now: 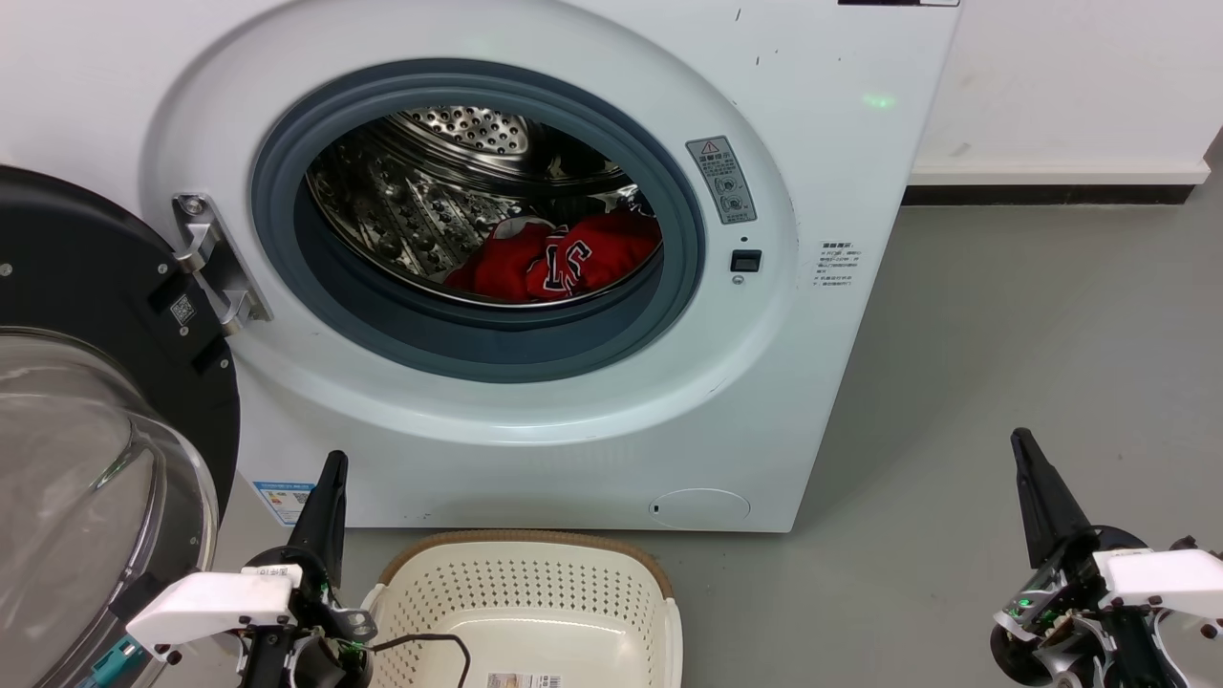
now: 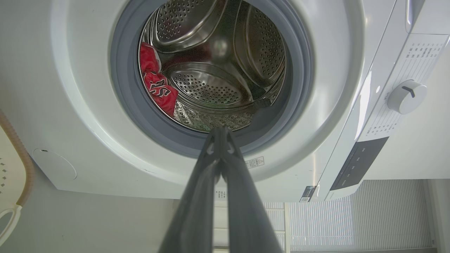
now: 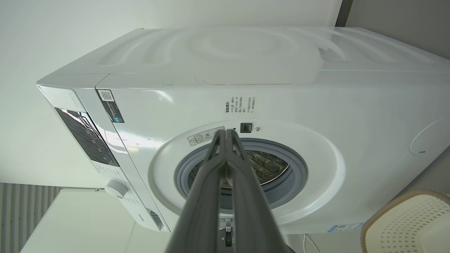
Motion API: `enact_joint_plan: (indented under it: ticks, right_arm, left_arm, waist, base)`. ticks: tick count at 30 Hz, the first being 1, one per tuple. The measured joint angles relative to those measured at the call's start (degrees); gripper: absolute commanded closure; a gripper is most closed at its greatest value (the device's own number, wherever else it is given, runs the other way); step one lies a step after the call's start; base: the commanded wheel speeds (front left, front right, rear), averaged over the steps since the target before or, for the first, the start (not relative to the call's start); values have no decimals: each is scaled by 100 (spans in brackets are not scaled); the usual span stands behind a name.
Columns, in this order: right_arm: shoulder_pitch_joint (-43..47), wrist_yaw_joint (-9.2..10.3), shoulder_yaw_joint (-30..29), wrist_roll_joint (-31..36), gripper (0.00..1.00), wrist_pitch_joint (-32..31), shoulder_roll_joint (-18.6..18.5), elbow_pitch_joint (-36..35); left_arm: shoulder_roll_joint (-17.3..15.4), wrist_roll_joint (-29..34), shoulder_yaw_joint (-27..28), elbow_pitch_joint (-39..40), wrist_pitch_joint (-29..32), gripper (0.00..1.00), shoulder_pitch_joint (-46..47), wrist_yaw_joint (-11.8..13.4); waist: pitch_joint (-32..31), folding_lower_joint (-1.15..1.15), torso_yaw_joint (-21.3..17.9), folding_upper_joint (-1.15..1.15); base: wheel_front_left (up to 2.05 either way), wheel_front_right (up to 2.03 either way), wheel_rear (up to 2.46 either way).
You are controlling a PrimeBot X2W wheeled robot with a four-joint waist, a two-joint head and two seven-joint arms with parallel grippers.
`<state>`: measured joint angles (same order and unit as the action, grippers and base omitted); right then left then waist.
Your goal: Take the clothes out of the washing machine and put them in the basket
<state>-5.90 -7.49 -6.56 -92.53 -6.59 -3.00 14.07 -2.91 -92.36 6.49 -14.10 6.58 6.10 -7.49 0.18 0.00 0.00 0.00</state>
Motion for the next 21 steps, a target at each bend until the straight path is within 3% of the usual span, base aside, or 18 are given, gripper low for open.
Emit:
enact_joint_plan:
  ticks: [21]
  right_arm:
    - [0, 0, 1, 0, 100, 0, 0, 0]
  left_arm:
    - [0, 0, 0, 0, 0, 100, 0, 0]
  waist:
    - [0, 0, 0, 0]
  base:
    - [0, 0, 0]
